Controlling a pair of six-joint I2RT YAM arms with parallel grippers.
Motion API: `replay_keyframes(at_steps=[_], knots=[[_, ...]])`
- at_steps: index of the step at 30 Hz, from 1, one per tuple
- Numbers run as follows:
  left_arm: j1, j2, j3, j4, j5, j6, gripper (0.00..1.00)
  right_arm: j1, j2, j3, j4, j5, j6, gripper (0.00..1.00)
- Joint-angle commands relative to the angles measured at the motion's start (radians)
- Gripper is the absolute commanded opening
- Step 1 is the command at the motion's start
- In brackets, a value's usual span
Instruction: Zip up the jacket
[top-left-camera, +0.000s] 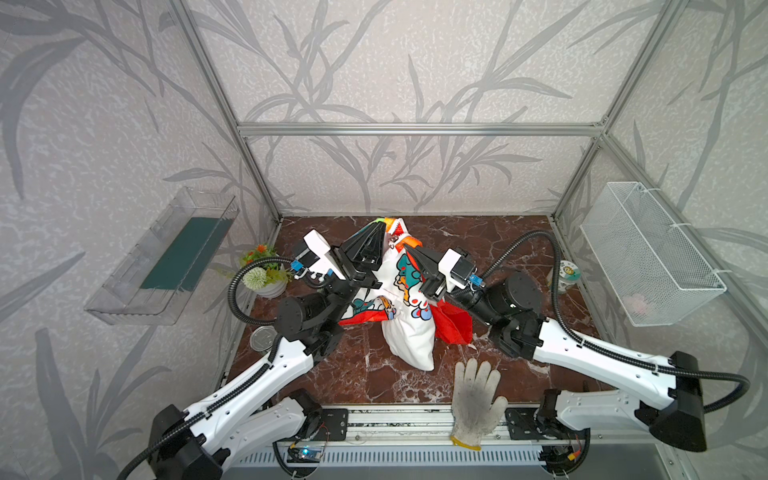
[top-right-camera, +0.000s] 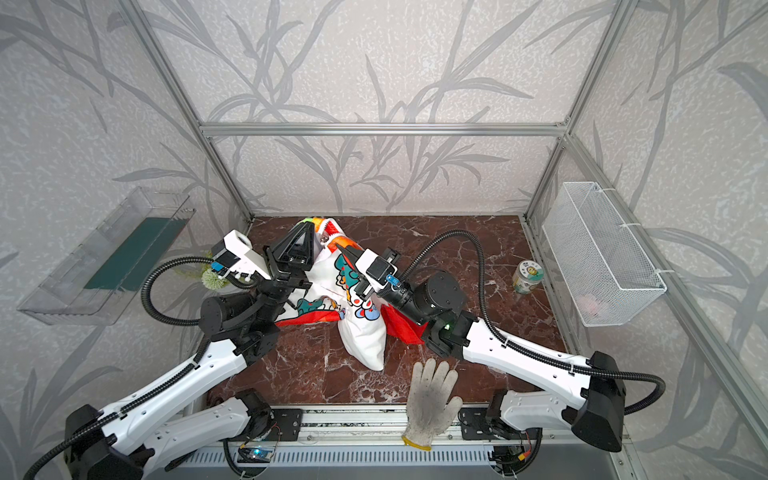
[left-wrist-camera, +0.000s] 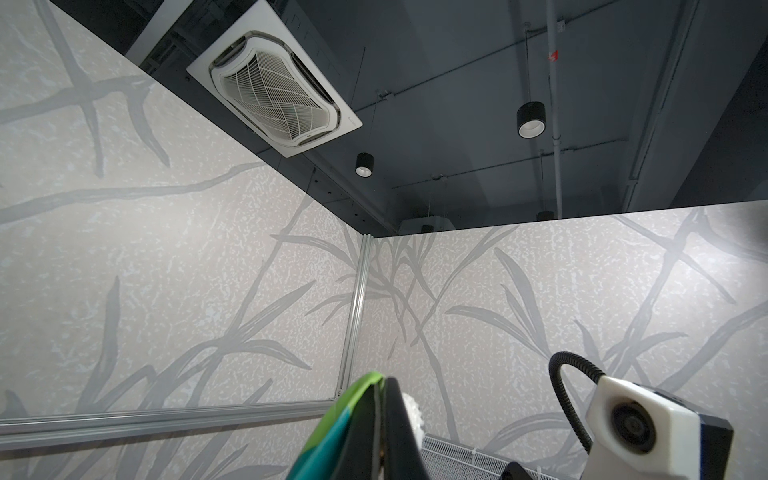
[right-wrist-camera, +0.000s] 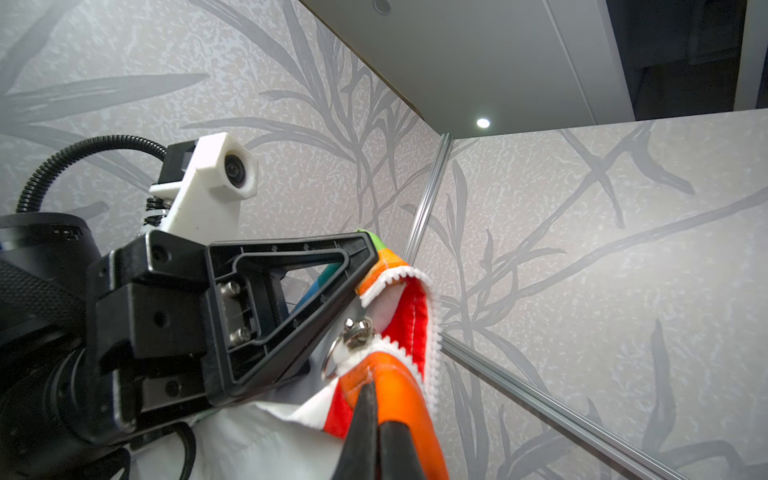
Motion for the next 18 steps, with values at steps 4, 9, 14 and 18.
replay_keyframes(at_steps=[4, 9, 14, 18], knots=[[-0.009, -0.012, 0.017, 0.051, 0.005, 0.031, 0.0, 0.005, 0.0, 0.046, 0.047, -0.008, 0.01, 0.0], [-0.013, -0.009, 0.016, 0.051, 0.001, 0.034, 0.0, 0.005, 0.0, 0.048, 0.047, -0.011, 0.011, 0.0], [-0.014, -0.007, 0.016, 0.048, 0.0, 0.037, 0.0, 0.006, -0.002, 0.047, 0.048, -0.01, 0.012, 0.0], [-0.016, -0.005, 0.013, 0.05, -0.003, 0.039, 0.0, 0.006, -0.005, 0.046, 0.048, -0.012, 0.01, 0.0]])
